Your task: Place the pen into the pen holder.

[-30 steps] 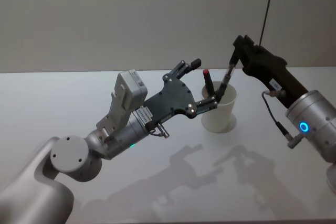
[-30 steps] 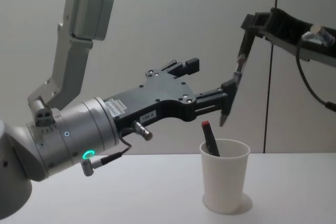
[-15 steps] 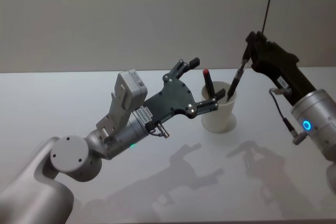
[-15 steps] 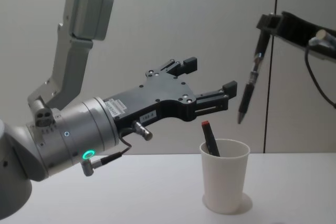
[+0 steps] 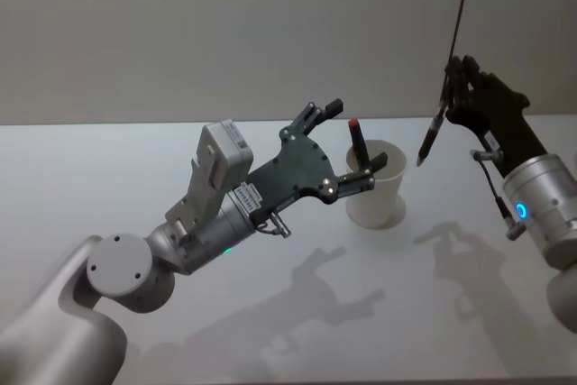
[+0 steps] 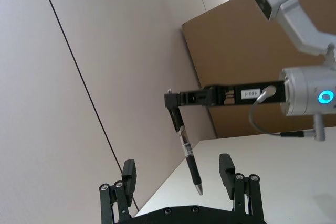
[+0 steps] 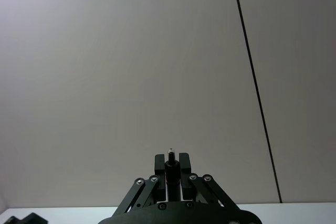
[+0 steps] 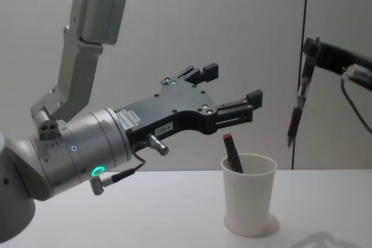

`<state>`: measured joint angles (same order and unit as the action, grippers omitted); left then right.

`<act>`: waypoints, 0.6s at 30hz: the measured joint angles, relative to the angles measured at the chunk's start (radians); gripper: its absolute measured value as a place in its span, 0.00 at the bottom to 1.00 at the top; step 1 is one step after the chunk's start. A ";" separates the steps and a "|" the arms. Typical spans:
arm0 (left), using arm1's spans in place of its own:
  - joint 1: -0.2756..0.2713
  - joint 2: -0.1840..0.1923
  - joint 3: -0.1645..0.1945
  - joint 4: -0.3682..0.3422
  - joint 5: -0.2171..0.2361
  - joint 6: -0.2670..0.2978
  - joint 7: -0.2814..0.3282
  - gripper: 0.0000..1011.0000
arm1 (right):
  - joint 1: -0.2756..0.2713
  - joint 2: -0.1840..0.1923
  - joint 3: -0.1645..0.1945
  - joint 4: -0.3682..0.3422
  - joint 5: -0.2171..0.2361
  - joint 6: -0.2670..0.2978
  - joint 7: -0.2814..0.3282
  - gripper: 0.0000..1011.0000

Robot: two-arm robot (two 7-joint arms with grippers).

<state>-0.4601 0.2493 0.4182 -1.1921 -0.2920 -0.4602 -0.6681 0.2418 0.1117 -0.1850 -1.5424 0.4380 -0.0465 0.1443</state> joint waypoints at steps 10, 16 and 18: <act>0.000 0.000 0.000 0.000 0.000 0.000 0.000 0.99 | 0.051 -0.021 -0.004 0.132 -0.030 -0.095 0.017 0.15; 0.000 0.000 0.000 0.000 0.000 0.000 0.000 0.99 | 0.082 -0.037 -0.009 0.208 -0.031 -0.147 0.038 0.15; 0.000 0.000 0.000 0.000 0.000 0.000 0.000 0.99 | 0.094 -0.043 -0.012 0.236 -0.031 -0.167 0.046 0.15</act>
<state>-0.4601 0.2493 0.4181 -1.1921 -0.2920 -0.4602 -0.6681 0.3358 0.0685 -0.1966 -1.3068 0.4069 -0.2131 0.1904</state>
